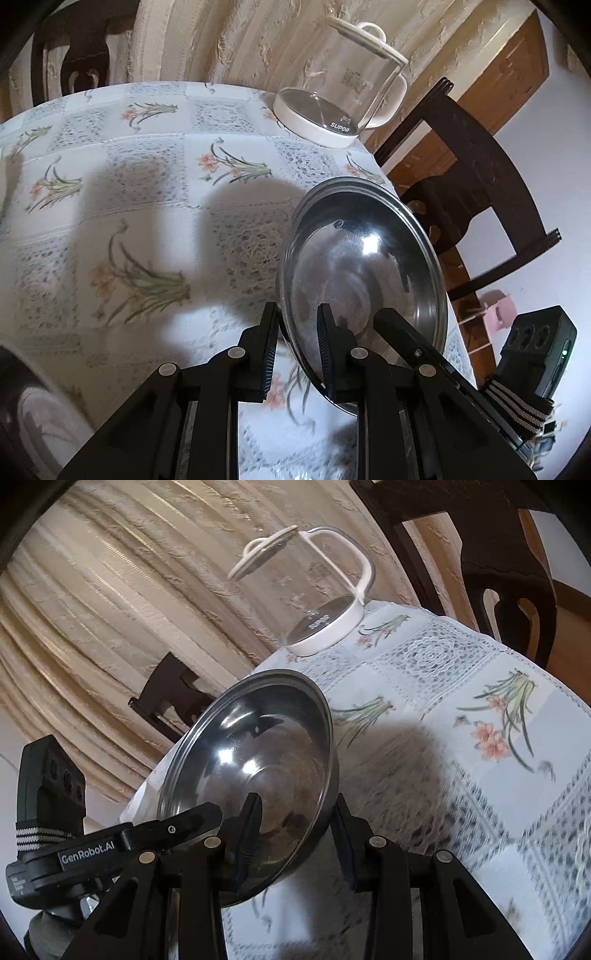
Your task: Organize plates and bowls
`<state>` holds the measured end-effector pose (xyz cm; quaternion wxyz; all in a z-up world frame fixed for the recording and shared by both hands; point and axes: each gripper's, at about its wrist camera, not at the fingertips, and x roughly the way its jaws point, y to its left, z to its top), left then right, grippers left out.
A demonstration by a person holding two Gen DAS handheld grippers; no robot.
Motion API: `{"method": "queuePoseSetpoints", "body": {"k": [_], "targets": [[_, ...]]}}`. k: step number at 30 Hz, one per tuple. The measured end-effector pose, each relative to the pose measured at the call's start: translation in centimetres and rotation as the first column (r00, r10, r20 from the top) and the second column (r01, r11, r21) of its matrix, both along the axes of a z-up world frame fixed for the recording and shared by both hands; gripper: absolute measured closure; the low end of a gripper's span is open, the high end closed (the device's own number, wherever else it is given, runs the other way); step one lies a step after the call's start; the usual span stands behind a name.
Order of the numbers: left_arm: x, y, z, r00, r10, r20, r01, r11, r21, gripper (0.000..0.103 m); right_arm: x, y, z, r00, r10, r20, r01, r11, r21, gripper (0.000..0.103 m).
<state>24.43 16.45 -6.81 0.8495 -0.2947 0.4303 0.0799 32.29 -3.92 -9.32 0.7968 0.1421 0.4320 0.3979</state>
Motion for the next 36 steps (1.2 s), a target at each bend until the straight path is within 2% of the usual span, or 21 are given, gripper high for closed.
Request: {"method": "queuePoseSetpoints", "body": {"k": [7, 13, 16, 26, 36], "targets": [[-3.2, -0.5, 1.8, 0.999, -0.017, 0.041, 0.016, 0.999, 0.028, 0.081, -2.9, -0.9, 1.9, 1.000, 0.000, -0.010, 0.001, 0.999, 0.045, 0.063], [-6.4, -0.4, 3.7, 0.996, -0.027, 0.087, 0.026, 1.000, 0.011, 0.081, -5.3, -0.5, 5.4, 0.998, 0.024, 0.060, -0.027, 0.999, 0.046, 0.063], [-8.5, 0.2, 4.4, 0.994, -0.010, 0.107, 0.009, 1.000, 0.007, 0.081, -6.7, 0.5, 6.1, 0.996, 0.052, 0.068, -0.055, 0.998, 0.043, 0.062], [-16.8, 4.1, 5.2, 0.989, 0.061, 0.134, -0.065, 0.998, 0.027, 0.081, -11.9, 5.6, 5.9, 0.981, 0.189, 0.030, -0.190, 0.982, 0.022, 0.061], [-22.4, 7.5, 3.0, 0.988, 0.109, 0.107, -0.111, 0.994, 0.009, 0.081, -15.6, 9.7, 4.1, 0.966, 0.257, 0.001, -0.256, 0.964, -0.078, 0.061]]}}
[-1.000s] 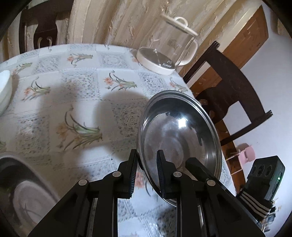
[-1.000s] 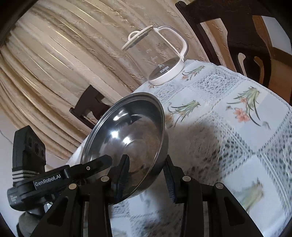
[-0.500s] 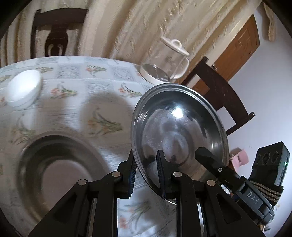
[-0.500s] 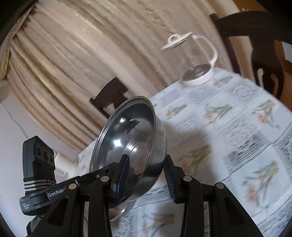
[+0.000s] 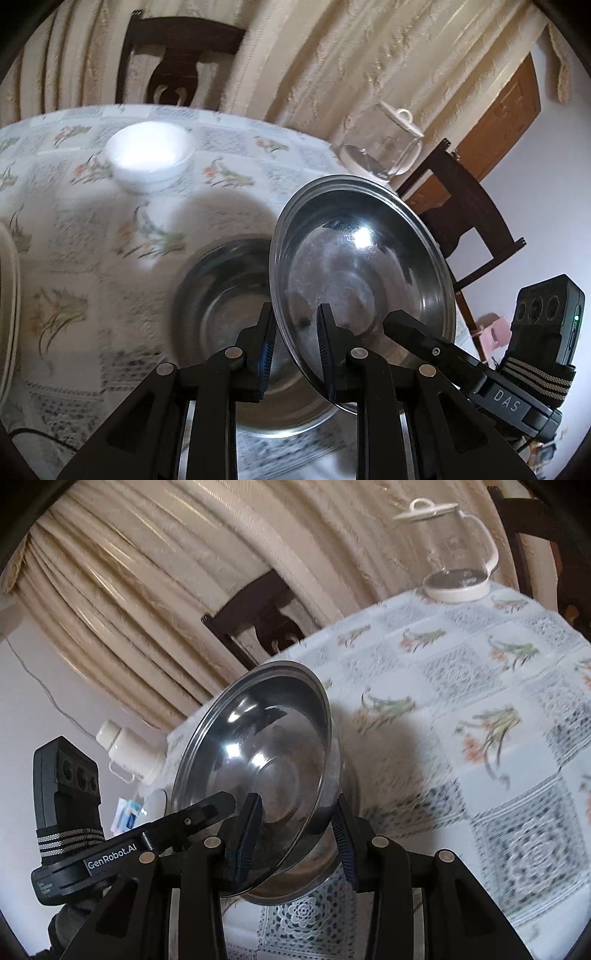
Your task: Organize plates and bowls
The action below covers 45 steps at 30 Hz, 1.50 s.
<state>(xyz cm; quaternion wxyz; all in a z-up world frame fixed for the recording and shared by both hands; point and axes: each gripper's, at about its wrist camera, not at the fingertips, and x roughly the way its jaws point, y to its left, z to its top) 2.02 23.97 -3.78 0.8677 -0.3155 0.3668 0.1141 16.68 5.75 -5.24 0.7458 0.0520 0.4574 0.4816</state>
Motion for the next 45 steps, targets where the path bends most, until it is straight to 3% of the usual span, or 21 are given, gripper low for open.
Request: {"method": "queuePoseSetpoints", "body": {"k": [4, 8, 13, 17, 19, 24, 29, 33, 39, 43, 45], "targets": [[-1.1, 1.0, -1.2, 1.000, 0.007, -0.015, -0.007, 1.000, -0.022, 0.081, -1.1, 1.1, -0.8, 1.000, -0.004, 0.013, 0.005, 0.999, -0.041, 0.060], [-1.6, 1.6, -2.0, 1.000, 0.016, -0.026, -0.017, 0.999, -0.031, 0.081, -2.0, 1.6, -0.6, 0.994, -0.038, 0.104, 0.048, 0.995, -0.092, 0.052], [-1.9, 2.1, -3.1, 0.998, 0.016, -0.053, -0.018, 0.999, -0.045, 0.077, -2.0, 2.3, -1.5, 0.994, -0.051, 0.099, 0.063, 0.991, -0.118, 0.052], [-1.6, 1.9, -3.5, 0.999, 0.001, -0.044, -0.002, 1.000, -0.016, 0.071, -2.5, 2.6, -1.5, 0.991, -0.060, 0.123, 0.076, 0.989, -0.129, 0.052], [-1.3, 1.8, -3.8, 0.999, -0.016, -0.042, 0.017, 1.000, 0.001, 0.067, -2.7, 2.7, -1.4, 0.988, -0.065, 0.138, 0.084, 0.988, -0.133, 0.052], [-0.7, 0.8, -3.1, 0.998, -0.066, -0.013, 0.067, 0.995, 0.074, 0.038, -2.9, 2.8, -0.9, 0.979, -0.089, 0.184, 0.115, 0.984, -0.135, 0.050], [-0.6, 0.7, -2.4, 0.997, -0.078, 0.006, 0.076, 0.989, 0.127, 0.028, -2.8, 2.6, -0.8, 0.970, -0.120, 0.213, 0.150, 0.980, -0.128, 0.047], [-1.4, 1.6, -1.7, 0.998, -0.047, 0.038, 0.040, 0.986, 0.163, 0.027, -2.8, 2.4, -0.2, 0.959, -0.142, 0.245, 0.173, 0.979, -0.109, 0.040], [-2.5, 3.5, -1.6, 0.999, 0.007, 0.053, -0.013, 0.993, 0.115, 0.027, -2.5, 2.5, -0.2, 0.960, -0.158, 0.230, 0.186, 0.977, -0.102, 0.037], [-3.3, 5.3, -1.6, 0.996, 0.059, 0.062, -0.064, 0.995, 0.082, 0.027, -2.0, 2.4, -0.2, 0.964, -0.181, 0.196, 0.200, 0.977, -0.081, 0.019], [-3.6, 6.0, -1.6, 0.994, 0.084, 0.066, -0.089, 0.994, 0.071, 0.026, -1.6, 2.3, -0.1, 0.968, -0.187, 0.169, 0.199, 0.978, -0.061, 0.014]]}}
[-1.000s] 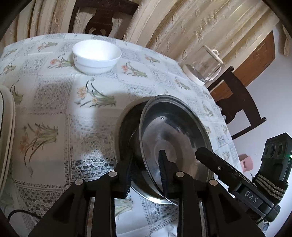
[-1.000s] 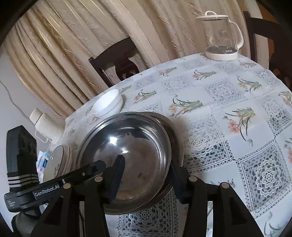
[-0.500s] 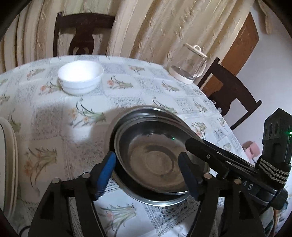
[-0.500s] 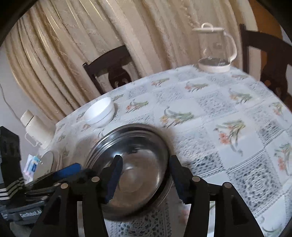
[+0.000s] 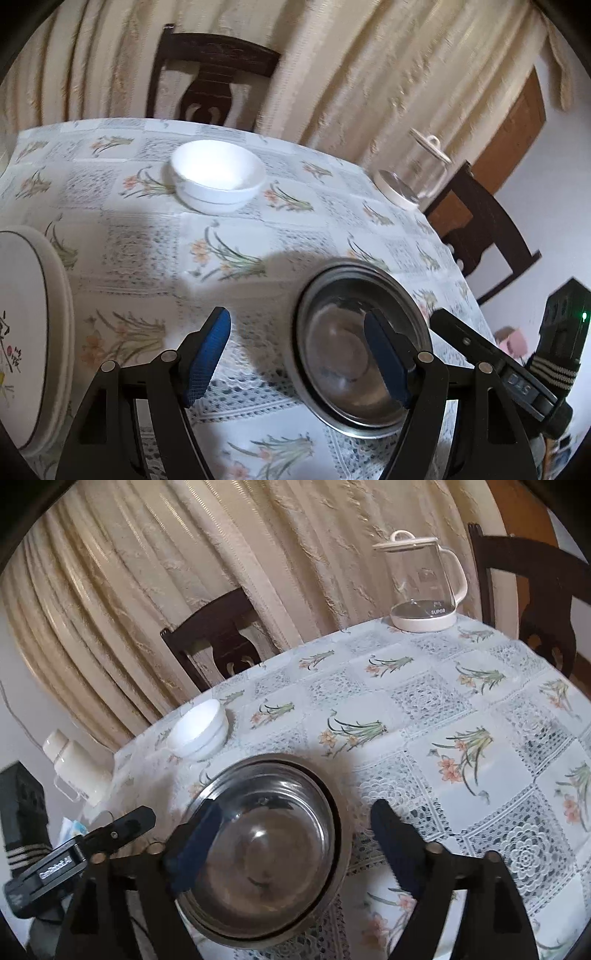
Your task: Organize plates and bowls
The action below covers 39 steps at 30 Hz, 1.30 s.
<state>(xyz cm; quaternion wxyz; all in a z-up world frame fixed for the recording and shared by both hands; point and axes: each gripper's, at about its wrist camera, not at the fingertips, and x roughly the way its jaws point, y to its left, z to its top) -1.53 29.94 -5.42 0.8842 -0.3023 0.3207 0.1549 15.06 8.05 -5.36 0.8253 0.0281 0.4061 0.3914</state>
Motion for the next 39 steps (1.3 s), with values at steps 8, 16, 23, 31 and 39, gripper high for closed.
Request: {"method": "queuePoseSetpoints", "body": {"k": [8, 16, 23, 31, 39], "targets": [[-0.1, 3.3, 0.2, 0.994, 0.106, 0.032, -0.104, 0.993, -0.062, 0.024, 2.4, 1.1, 0.5, 0.985, 0.071, -0.158, -0.058, 0.995, 0.086, 0.013], [1.6, 7.2, 0.0, 0.981, 0.187, 0.054, -0.180, 0.978, -0.105, 0.024, 3.7, 5.4, 1.8, 0.979, 0.154, -0.132, -0.153, 0.988, 0.017, 0.013], [3.4, 10.5, -1.5, 0.970, 0.242, 0.038, -0.233, 0.960, -0.153, 0.024, 5.5, 9.9, 1.6, 0.950, 0.230, -0.211, -0.236, 0.972, -0.006, 0.013], [5.1, 14.2, -3.5, 0.952, 0.307, 0.013, -0.299, 0.935, -0.190, 0.024, 8.0, 15.1, -0.3, 0.902, 0.259, -0.344, -0.273, 0.962, 0.010, 0.013], [6.2, 16.0, -4.4, 0.945, 0.327, 0.015, -0.318, 0.927, -0.200, 0.028, 9.5, 19.8, -1.7, 0.866, 0.291, -0.407, -0.324, 0.946, -0.014, 0.027]]}}
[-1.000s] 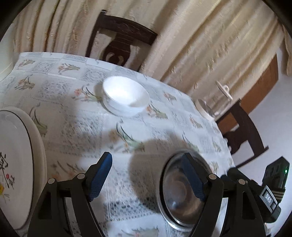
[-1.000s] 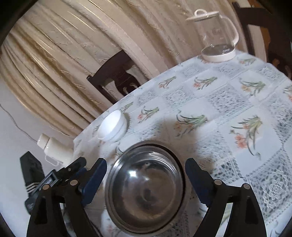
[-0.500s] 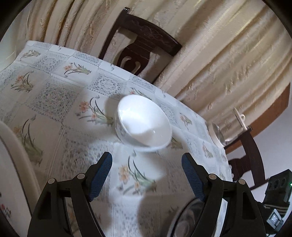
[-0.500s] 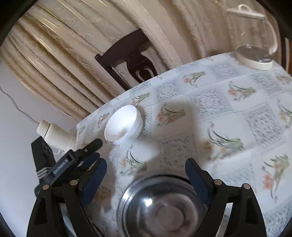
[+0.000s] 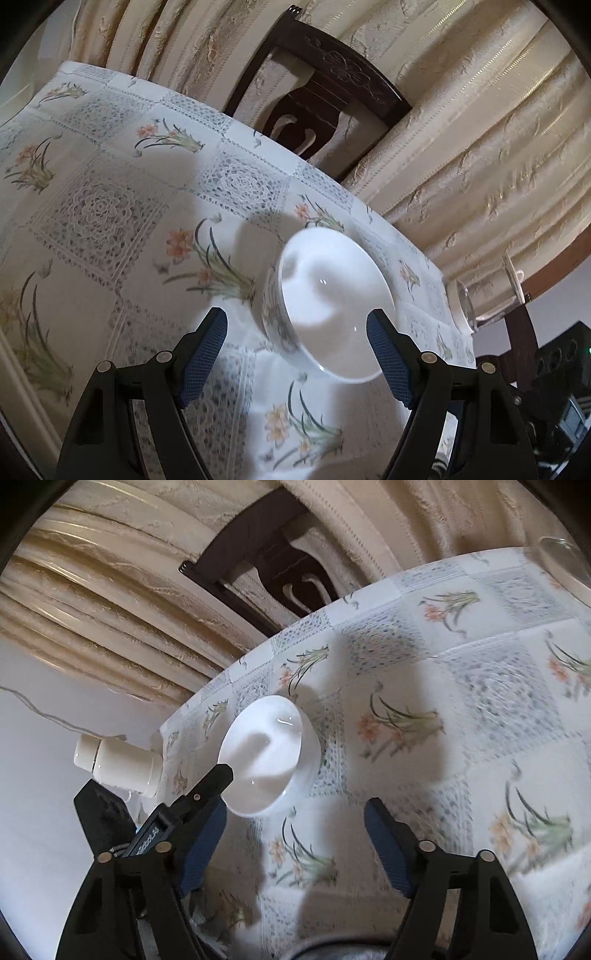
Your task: Organize plates and bowls
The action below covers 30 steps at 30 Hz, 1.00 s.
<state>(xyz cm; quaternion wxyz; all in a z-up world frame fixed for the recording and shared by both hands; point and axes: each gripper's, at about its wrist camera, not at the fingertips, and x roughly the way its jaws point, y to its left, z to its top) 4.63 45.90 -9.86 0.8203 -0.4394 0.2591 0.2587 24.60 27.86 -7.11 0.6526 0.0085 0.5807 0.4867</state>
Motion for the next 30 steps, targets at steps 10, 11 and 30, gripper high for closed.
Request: {"method": "queuePoseSetpoints", "body": {"k": [10, 11, 30], "targets": [[1.6, 0.9, -1.6, 1.000, 0.006, -0.004, -0.006, 0.999, -0.036, 0.052, 0.7, 4.1, -1.8, 0.996, 0.093, 0.003, -0.092, 0.992, -0.087, 0.050], [1.7, 0.9, -1.7, 1.000, 0.004, -0.005, -0.004, 0.999, -0.035, 0.054, 0.9, 4.4, -2.0, 0.996, 0.092, 0.005, -0.091, 0.991, -0.093, 0.051], [3.0, 1.8, -3.1, 1.000, 0.003, -0.018, -0.003, 1.000, -0.009, 0.074, 0.7, 7.0, -3.4, 0.981, 0.177, 0.079, -0.162, 0.972, -0.171, 0.074]]}}
